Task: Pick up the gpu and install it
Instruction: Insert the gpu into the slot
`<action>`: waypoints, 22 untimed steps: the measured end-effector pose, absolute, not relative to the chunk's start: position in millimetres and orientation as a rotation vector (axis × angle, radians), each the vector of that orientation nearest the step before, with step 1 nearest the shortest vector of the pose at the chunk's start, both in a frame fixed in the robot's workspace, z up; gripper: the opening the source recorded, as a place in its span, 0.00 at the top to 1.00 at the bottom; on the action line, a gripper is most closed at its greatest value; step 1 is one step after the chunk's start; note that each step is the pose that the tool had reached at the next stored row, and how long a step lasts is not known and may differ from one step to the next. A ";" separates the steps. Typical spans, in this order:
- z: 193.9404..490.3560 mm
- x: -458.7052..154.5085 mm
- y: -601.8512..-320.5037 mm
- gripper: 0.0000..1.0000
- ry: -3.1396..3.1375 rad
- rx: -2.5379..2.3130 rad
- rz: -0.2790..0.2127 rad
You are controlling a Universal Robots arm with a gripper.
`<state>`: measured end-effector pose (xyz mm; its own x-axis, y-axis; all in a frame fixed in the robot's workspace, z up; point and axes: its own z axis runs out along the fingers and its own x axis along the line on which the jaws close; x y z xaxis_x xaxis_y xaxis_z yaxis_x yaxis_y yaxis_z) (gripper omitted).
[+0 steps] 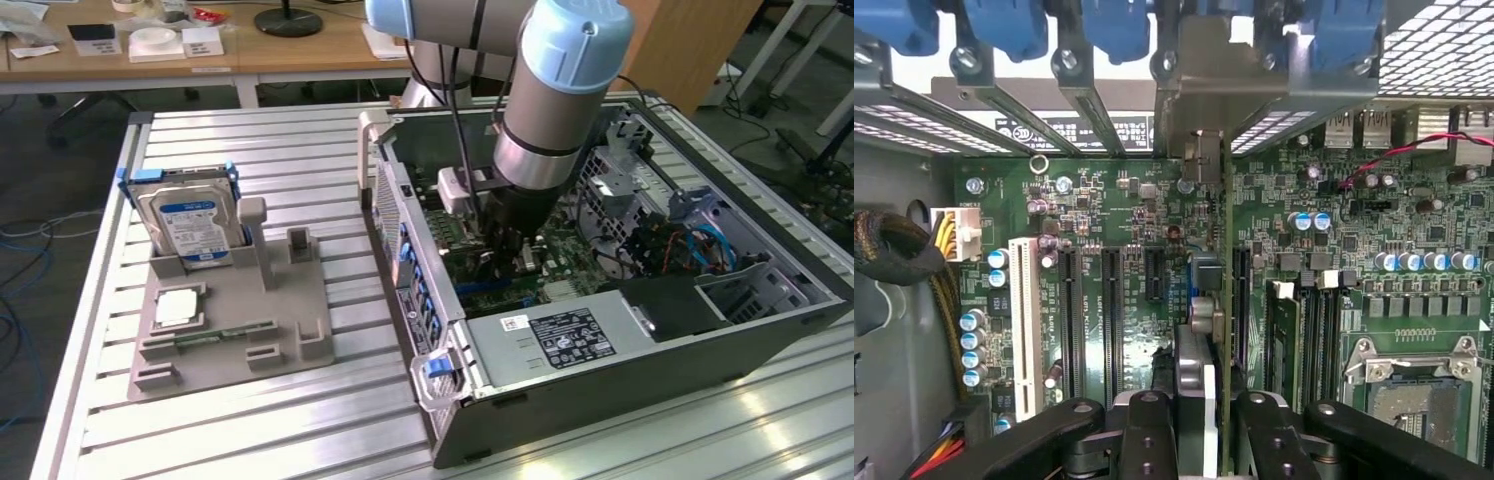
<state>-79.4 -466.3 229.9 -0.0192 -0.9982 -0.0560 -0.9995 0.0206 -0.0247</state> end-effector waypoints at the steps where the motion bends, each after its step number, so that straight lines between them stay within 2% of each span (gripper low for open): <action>1: 229.7 -79.4 -466.3 0.72 2.203 -2.159 0.032; 22: 224.0 -81.0 -466.2 0.72 2.209 -2.161 0.022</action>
<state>-81.0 -466.2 224.0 -0.0213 -0.9987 -0.0464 -0.9994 0.0225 -0.0254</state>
